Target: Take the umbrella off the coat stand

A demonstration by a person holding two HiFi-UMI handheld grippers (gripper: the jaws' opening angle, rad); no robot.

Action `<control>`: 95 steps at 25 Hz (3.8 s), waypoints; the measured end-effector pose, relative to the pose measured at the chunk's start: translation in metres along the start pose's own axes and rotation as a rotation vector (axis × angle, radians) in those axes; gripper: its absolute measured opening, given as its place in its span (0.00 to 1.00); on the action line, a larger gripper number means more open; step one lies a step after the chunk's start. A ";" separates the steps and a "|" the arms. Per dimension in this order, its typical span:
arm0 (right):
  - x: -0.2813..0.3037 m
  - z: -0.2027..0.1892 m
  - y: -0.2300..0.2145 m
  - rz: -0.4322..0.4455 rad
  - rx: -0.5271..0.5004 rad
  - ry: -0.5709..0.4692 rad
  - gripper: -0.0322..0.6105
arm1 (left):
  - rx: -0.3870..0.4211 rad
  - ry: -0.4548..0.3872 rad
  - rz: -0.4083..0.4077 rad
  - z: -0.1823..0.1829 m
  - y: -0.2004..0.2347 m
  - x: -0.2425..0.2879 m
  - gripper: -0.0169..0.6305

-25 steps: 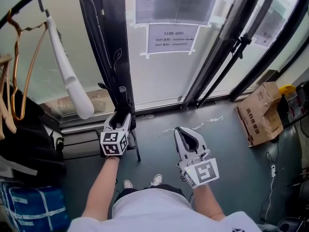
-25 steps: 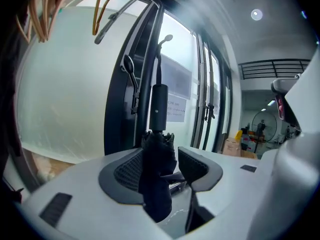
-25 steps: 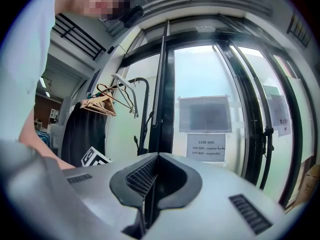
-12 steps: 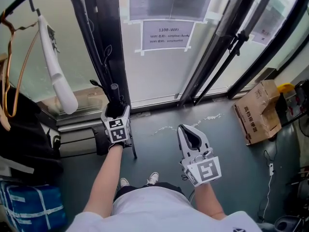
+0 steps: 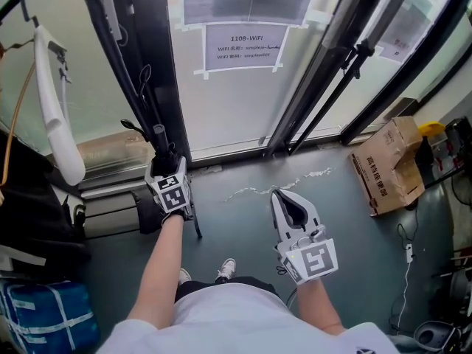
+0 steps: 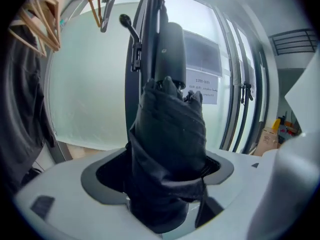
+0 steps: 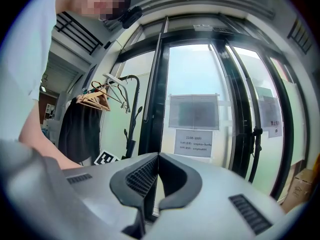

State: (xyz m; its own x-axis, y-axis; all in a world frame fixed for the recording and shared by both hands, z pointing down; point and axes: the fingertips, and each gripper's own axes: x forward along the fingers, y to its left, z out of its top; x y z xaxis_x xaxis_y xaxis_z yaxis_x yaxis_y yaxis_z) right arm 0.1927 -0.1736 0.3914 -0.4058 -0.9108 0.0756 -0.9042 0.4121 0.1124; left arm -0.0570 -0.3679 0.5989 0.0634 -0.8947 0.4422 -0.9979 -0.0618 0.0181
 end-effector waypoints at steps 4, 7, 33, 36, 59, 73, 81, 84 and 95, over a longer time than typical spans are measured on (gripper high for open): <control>-0.002 0.001 -0.004 0.001 -0.004 0.001 0.08 | 0.020 0.017 0.002 -0.011 -0.001 0.007 0.66; -0.003 -0.003 -0.006 -0.001 0.001 0.008 0.08 | 0.019 -0.005 0.002 -0.009 0.005 0.007 0.65; -0.005 -0.002 0.002 0.024 0.043 -0.046 0.08 | 0.051 -0.021 -0.250 0.032 0.024 -0.036 0.42; -0.006 -0.002 0.000 0.023 0.049 -0.055 0.08 | 0.078 -0.025 -0.256 0.041 0.026 -0.042 0.42; 0.012 0.008 0.006 0.081 0.056 -0.101 0.08 | 0.132 -0.110 -0.310 0.091 -0.009 -0.082 0.42; 0.019 0.010 0.012 0.112 0.073 -0.117 0.08 | 0.135 -0.186 -0.330 0.136 -0.022 -0.106 0.42; 0.017 0.012 0.013 0.117 0.070 -0.123 0.08 | 0.145 -0.190 -0.331 0.151 -0.029 -0.102 0.42; 0.016 0.012 0.011 0.112 0.072 -0.123 0.08 | 0.158 -0.191 -0.323 0.156 -0.030 -0.101 0.42; 0.009 0.010 0.008 0.112 0.080 -0.125 0.08 | 0.170 -0.218 -0.323 0.166 -0.034 -0.111 0.42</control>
State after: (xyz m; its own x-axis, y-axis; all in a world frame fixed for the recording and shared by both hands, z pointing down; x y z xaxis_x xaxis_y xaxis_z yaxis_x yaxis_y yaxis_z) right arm 0.1803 -0.1786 0.3834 -0.5134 -0.8572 -0.0406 -0.8582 0.5125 0.0310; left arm -0.0278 -0.3398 0.4002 0.3913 -0.8890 0.2378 -0.9117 -0.4097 -0.0315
